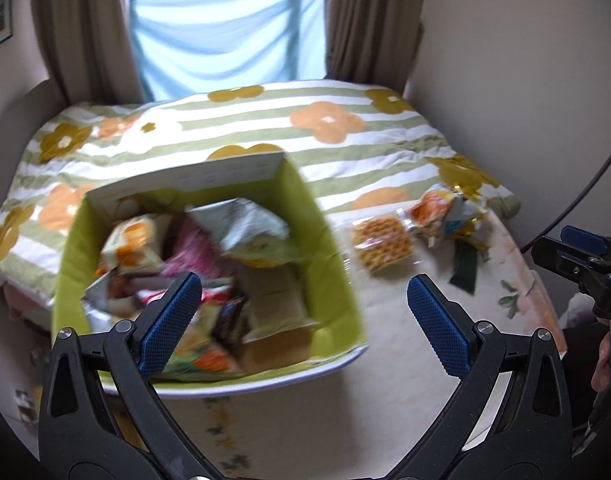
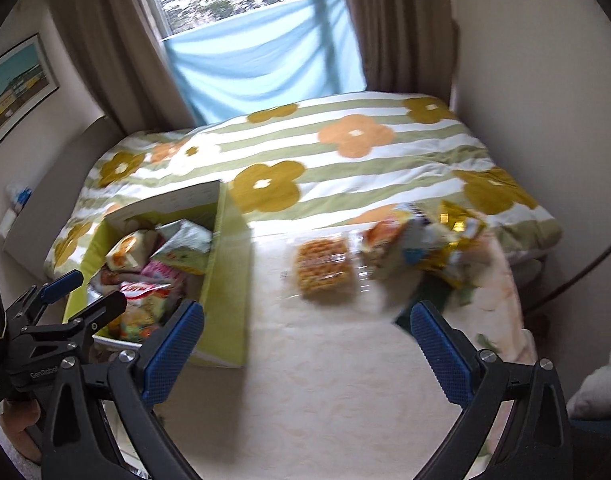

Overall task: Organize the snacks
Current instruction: 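Move both tools back toward the remaining snacks on the bed, then grasp the yellow cheese-stick bag with the left tool while the right tool grasps the dark green pack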

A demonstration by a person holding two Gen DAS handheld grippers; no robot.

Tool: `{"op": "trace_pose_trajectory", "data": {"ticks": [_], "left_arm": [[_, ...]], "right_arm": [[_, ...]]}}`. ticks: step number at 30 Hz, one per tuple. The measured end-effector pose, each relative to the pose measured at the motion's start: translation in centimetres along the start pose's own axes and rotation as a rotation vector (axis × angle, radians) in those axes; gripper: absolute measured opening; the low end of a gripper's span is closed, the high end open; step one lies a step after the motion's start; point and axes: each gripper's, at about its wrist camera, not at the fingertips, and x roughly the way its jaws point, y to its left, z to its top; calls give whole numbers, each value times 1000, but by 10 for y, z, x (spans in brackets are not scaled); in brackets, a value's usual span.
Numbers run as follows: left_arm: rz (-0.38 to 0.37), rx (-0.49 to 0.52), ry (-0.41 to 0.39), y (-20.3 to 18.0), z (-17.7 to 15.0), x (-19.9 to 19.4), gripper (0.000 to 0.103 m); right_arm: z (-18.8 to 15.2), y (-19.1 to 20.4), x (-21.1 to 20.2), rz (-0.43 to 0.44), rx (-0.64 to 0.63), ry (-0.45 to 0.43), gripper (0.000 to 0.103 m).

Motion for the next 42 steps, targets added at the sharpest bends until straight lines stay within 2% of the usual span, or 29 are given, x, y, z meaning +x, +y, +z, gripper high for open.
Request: {"op": "trace_pose_trajectory", "data": {"ticks": [4, 9, 14, 22, 32, 39, 42], "left_arm": [[-51, 60, -9, -47, 22, 16, 102], [-63, 136, -29, -100, 46, 39, 102], [-91, 198, 13, -143, 67, 75, 102], [-211, 310, 178, -183, 93, 157, 102], [-331, 551, 413, -206, 99, 270, 102], [-417, 636, 515, -213, 88, 306, 98], [-444, 644, 535, -214, 84, 313, 90]], "right_arm": [[7, -41, -5, -27, 41, -12, 103], [11, -88, 1, -44, 89, 23, 103], [17, -122, 19, -35, 113, 66, 103], [24, -156, 59, -37, 169, 114, 103], [7, -165, 137, -95, 283, 212, 103], [-12, -159, 164, -144, 346, 236, 103], [-17, -155, 169, -161, 365, 233, 103]]}}
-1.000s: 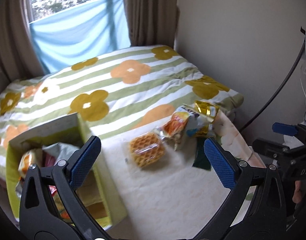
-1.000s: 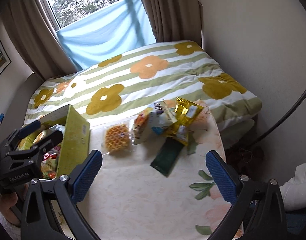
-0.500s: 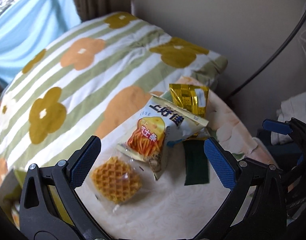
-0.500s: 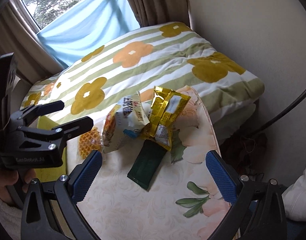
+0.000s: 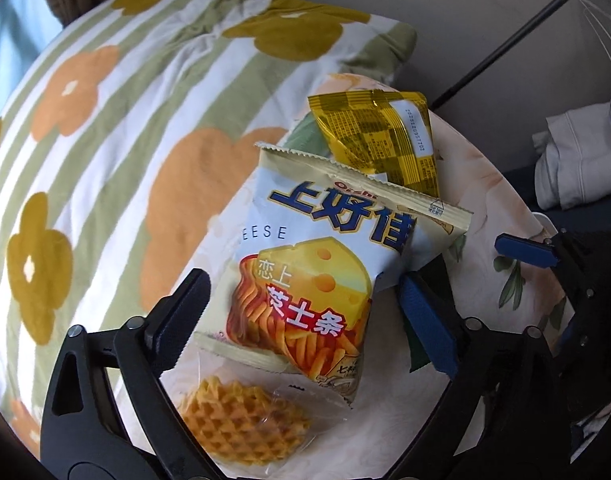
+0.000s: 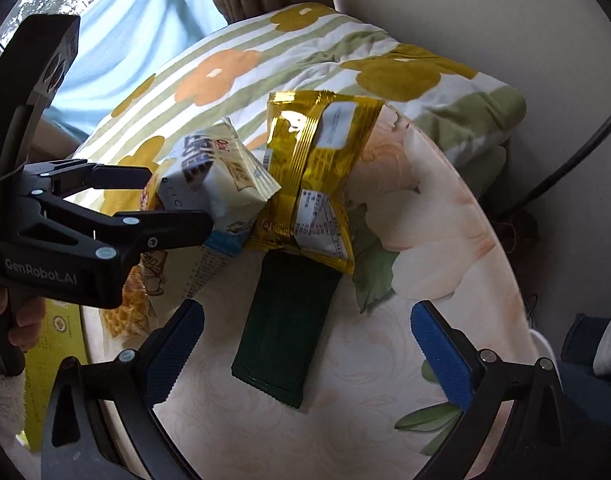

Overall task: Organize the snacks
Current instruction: 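Grasp the yellow cheese-stick bag with the left tool while the right tool grasps the dark green pack, then carry the cheese-stick bag and green pack over the yellow box and lower them in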

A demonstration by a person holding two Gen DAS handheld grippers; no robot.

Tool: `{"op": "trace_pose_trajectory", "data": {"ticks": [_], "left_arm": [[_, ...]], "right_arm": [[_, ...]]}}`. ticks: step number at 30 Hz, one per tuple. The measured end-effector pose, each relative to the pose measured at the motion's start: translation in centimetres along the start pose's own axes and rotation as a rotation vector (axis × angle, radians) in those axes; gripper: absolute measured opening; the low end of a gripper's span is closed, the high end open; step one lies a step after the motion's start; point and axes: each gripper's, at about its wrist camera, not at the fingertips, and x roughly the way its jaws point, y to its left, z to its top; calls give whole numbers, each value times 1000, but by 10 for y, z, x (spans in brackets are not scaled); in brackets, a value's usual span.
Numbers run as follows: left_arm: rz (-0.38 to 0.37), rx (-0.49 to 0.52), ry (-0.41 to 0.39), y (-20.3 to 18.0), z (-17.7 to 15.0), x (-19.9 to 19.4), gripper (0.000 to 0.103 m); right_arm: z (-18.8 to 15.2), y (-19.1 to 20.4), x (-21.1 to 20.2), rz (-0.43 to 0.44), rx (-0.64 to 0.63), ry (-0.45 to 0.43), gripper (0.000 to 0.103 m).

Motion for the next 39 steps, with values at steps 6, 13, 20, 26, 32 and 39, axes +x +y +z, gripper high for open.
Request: {"op": "trace_pose_trajectory", "data": {"ticks": [6, 13, 20, 26, 32, 39], "left_arm": [[5, 23, 11, 1, -3, 10, 66], [0, -9, -29, 5, -6, 3, 54], [19, -40, -72, 11, -9, -12, 52], [26, -55, -79, 12, -13, -18, 52], [27, -65, -85, 10, -16, -22, 52], [39, -75, -114, 4, -15, -37, 52]], "right_arm": [[-6, 8, 11, -27, 3, -7, 103], [-14, 16, 21, -72, -12, -22, 89], [-25, 28, 22, -121, -34, -72, 78], [-30, 40, 25, -194, -117, -115, 60], [-35, 41, 21, -166, -141, -126, 46], [-38, 39, -1, -132, -150, -147, 46]]}}
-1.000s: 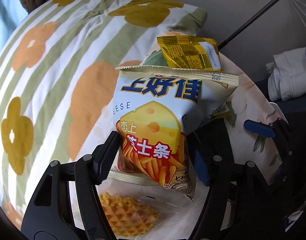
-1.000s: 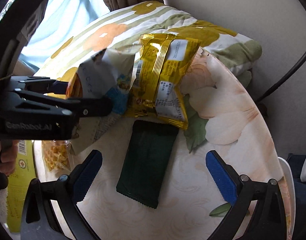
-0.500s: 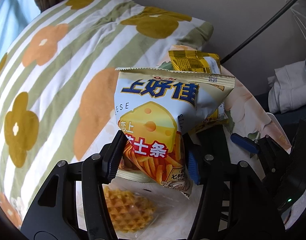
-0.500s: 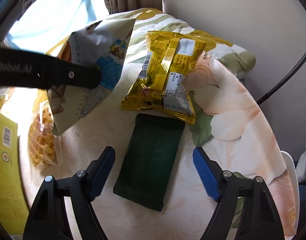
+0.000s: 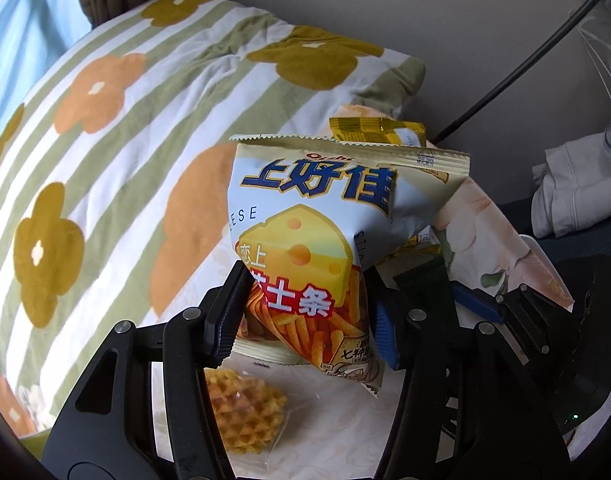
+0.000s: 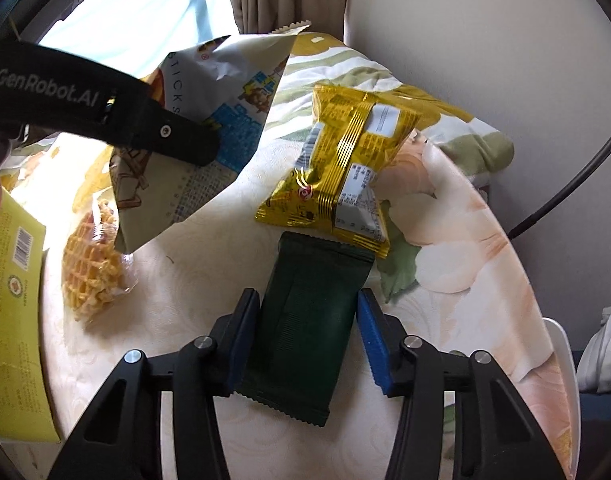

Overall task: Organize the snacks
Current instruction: 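Carry the cheese-stick bag and green pack over the yellow box and lower them in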

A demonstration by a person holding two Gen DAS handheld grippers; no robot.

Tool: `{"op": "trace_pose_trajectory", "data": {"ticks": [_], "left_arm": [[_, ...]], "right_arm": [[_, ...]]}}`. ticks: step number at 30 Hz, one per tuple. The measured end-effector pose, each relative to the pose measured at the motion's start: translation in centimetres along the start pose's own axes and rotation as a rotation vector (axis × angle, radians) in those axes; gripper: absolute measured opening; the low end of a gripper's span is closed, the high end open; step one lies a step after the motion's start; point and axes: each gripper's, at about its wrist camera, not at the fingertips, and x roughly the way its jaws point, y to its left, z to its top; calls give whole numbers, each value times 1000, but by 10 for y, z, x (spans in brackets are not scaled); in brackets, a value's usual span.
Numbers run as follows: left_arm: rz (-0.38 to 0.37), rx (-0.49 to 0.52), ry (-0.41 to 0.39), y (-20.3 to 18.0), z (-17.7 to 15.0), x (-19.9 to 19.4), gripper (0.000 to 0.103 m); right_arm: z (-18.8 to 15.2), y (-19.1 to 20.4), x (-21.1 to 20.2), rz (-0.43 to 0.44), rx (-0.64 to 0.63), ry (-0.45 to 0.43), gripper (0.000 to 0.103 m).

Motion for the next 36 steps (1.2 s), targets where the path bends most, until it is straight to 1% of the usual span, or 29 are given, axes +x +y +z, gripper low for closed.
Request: {"op": "trace_pose_trajectory", "data": {"ticks": [8, 11, 15, 20, 24, 28, 32, 36], "left_arm": [[45, -42, -66, -16, 1, -43, 52], [61, -79, -105, -23, 0, -66, 52], [108, -139, -170, -30, -7, -102, 52], [177, -247, -246, -28, -26, -148, 52], [253, -340, -282, -21, -54, -179, 52], [319, -450, -309, -4, -96, -210, 52], [389, -547, -319, 19, -143, -237, 52], [443, -644, -320, 48, -195, -257, 52]], "right_arm": [[12, -9, -38, 51, -36, -71, 46], [21, -15, -56, 79, -71, -103, 46], [35, -17, -81, 131, -141, -127, 46], [54, -14, -108, 207, -232, -144, 46], [72, -1, -126, 289, -307, -157, 46], [84, 25, -145, 372, -388, -183, 46], [89, 65, -156, 450, -475, -185, 46], [81, 113, -161, 505, -554, -173, 46]]}}
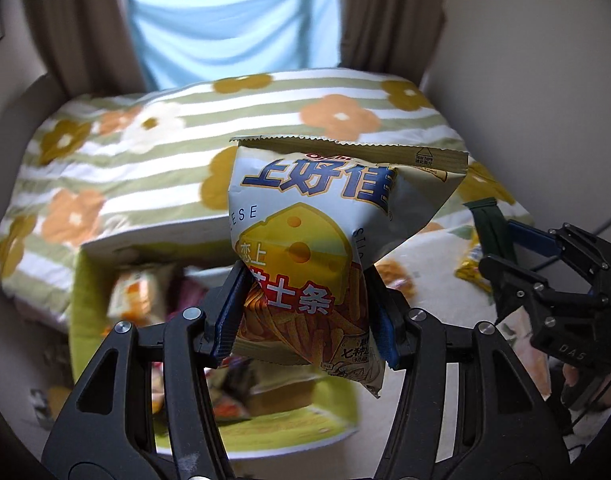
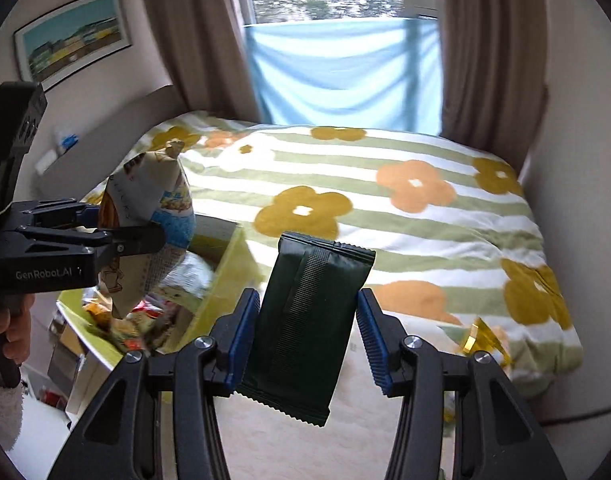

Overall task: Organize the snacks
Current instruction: 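Carry the cheese-stick bag and green pack over the yellow box and lower them in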

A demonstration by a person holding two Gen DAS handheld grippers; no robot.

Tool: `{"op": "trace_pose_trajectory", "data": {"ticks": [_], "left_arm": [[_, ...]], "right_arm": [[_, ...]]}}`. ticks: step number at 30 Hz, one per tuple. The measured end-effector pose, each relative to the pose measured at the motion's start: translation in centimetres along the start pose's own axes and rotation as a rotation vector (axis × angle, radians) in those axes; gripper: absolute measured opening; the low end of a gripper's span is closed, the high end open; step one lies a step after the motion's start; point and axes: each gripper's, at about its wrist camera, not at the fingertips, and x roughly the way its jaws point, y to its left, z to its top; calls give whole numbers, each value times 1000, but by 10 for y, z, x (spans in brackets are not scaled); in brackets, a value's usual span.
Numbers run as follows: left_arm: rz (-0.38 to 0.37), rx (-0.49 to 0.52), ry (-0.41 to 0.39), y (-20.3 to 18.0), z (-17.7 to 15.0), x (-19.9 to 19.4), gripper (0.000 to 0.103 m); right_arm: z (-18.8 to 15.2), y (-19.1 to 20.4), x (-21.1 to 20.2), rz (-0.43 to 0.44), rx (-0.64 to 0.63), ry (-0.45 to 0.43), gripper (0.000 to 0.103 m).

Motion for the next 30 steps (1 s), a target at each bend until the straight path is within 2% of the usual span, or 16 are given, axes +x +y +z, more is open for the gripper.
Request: {"op": "trace_pose_trajectory", "data": {"ticks": [7, 11, 16, 19, 22, 26, 27, 29, 30], "left_arm": [[68, -76, 51, 74, -34, 1, 52], [57, -95, 88, 99, -54, 8, 52], [-16, -50, 121, 102, -79, 20, 52], [-34, -38, 133, 102, -87, 27, 52], [-21, -37, 115, 107, -87, 27, 53], [-65, -33, 90, 111, -82, 20, 54], [-61, -26, 79, 112, -80, 19, 58], [-27, -29, 64, 115, -77, 15, 83], [-2, -35, 49, 118, -77, 12, 102]], "right_arm": [[15, 74, 35, 92, -47, 22, 46], [19, 109, 54, 112, -50, 38, 46], [17, 120, 68, 89, -24, 53, 46], [13, 122, 72, 61, 9, 67, 46], [12, 122, 72, 40, 34, 76, 46], [10, 124, 70, 25, 65, 83, 46], [10, 125, 70, 24, 67, 84, 46], [8, 128, 70, 20, 59, 89, 46], [6, 129, 69, 19, 53, 93, 46]]}}
